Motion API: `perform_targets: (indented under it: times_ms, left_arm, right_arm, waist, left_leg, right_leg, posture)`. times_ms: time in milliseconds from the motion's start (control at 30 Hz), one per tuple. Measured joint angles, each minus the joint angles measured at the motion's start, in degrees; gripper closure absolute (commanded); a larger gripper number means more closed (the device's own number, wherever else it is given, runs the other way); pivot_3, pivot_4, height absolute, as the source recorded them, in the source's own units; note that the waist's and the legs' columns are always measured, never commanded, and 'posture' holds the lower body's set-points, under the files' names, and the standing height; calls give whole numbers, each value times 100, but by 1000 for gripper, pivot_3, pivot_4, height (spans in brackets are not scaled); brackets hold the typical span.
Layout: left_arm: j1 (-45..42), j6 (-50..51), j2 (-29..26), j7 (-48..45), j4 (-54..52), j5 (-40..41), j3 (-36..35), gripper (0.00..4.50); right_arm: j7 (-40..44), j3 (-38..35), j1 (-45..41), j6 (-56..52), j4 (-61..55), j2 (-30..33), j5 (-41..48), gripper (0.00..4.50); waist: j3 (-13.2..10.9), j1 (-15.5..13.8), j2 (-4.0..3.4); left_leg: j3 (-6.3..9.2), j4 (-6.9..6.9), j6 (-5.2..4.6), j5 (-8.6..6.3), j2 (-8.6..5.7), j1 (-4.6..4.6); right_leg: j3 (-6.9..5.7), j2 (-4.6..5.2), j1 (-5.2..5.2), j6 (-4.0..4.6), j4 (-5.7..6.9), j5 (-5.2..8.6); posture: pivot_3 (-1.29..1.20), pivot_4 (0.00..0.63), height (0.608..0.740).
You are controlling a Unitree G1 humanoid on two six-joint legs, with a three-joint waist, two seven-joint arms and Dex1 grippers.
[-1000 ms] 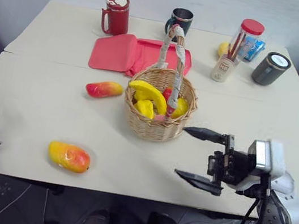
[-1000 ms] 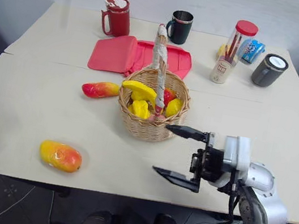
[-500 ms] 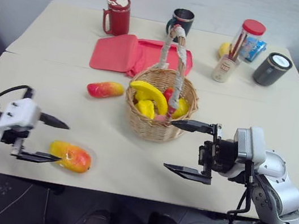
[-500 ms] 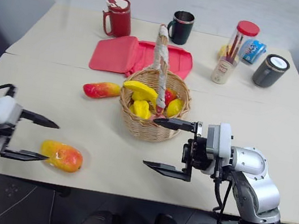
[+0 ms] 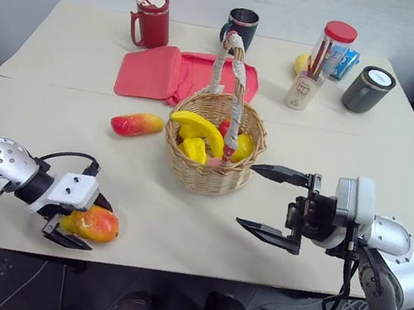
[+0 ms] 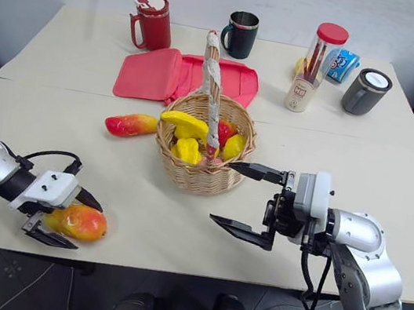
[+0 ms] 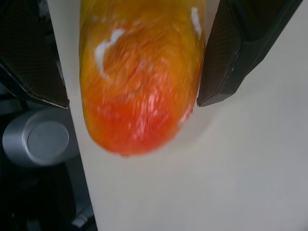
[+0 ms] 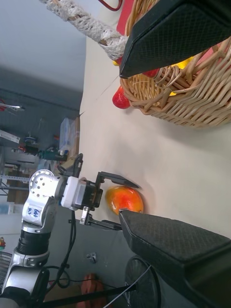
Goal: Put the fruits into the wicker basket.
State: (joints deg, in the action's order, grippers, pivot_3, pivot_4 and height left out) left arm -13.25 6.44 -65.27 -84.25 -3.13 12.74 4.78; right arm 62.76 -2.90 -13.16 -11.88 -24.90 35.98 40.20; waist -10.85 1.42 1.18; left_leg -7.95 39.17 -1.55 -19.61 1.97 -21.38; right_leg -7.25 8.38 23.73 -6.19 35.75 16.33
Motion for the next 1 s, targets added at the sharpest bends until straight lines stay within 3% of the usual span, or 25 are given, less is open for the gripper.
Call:
perform_targets:
  times_ms: [167, 233, 333, 433, 567, 700, 767, 933, 1000]
  left_arm:
    - [108, 42, 42, 83, 62, 89, -91, 1518]
    - [177, 301, 53, 80, -127, 385, -247, 1531]
    - [-213, 1399, 409, 434, -622, 1476, -780, 1531]
    - [-1476, 2723, 957, 1452, -817, 2443, -1180, 1531]
    - [-2726, 3826, 1598, 2518, -741, 2541, -912, 1531]
    - [-3429, 3914, 2844, 3411, -19, 1910, -107, 1531]
    - [-3546, 3851, 3109, 3577, 356, 1654, 131, 1531]
    - [-3900, 3543, 3297, 3602, 935, 1155, 320, 6]
    - [-3836, 3410, 3297, 3568, 1029, 1113, 303, 6]
  right_arm:
    - [-74, 3, -4, -66, 0, -3, 21, 0]
    - [-250, -77, 2, -213, -14, -23, 186, 0]
    - [-641, -493, 125, -555, -162, 5, 563, 0]
    - [-889, -694, 299, -698, -250, 71, 626, 0]
    - [-1206, -866, 124, -665, -224, -7, 533, 0]
    - [-1212, -868, 40, -503, -131, -54, 363, 0]
    - [-1187, -869, 62, -415, -115, -63, 260, 0]
    - [-1140, -858, 172, -164, -63, -234, 113, 0]
    - [-1104, -858, 239, -101, -42, -244, 45, 0]
  waist:
    - [0, 6, 0]
    - [0, 5, 0]
    - [-1, -77, 0]
    - [-1, -182, 4]
    - [2, -184, 0]
    - [2, -229, 0]
    - [2, -225, 0]
    - [3, -227, 0]
    - [3, -226, 0]
  left_leg:
    - [0, 0, -1, 0, 1, 0]
    - [2, 0, -1, 0, 4, -1]
    - [19, 7, -3, 2, 1, -5]
    - [42, 25, -4, 7, -8, -8]
    - [35, 25, -15, 16, -24, -2]
    - [32, 26, -15, 17, -28, -6]
    - [23, 24, -14, 16, -30, -13]
    - [21, 25, -11, 18, -25, -7]
    - [22, 25, -11, 18, -20, -7]
  right_leg:
    - [0, 2, 0, 0, 1, 0]
    - [-2, 3, 1, 0, 1, 0]
    - [-9, 6, -7, 0, 2, 0]
    - [-15, 6, -24, -7, 9, -4]
    - [-4, 12, -30, -21, 12, -12]
    - [-5, 5, -26, -21, 6, -12]
    - [-1, -4, -18, -21, -1, -12]
    - [1, -8, -20, -21, 1, -12]
    - [2, -7, -19, -21, 1, -12]
  posture:
    - [0, 150, 740]
    - [0, 150, 740]
    - [0, 150, 740]
    - [0, 150, 740]
    - [0, 150, 740]
    - [0, 150, 740]
    - [0, 150, 740]
    - [0, 150, 740]
    - [0, 150, 740]
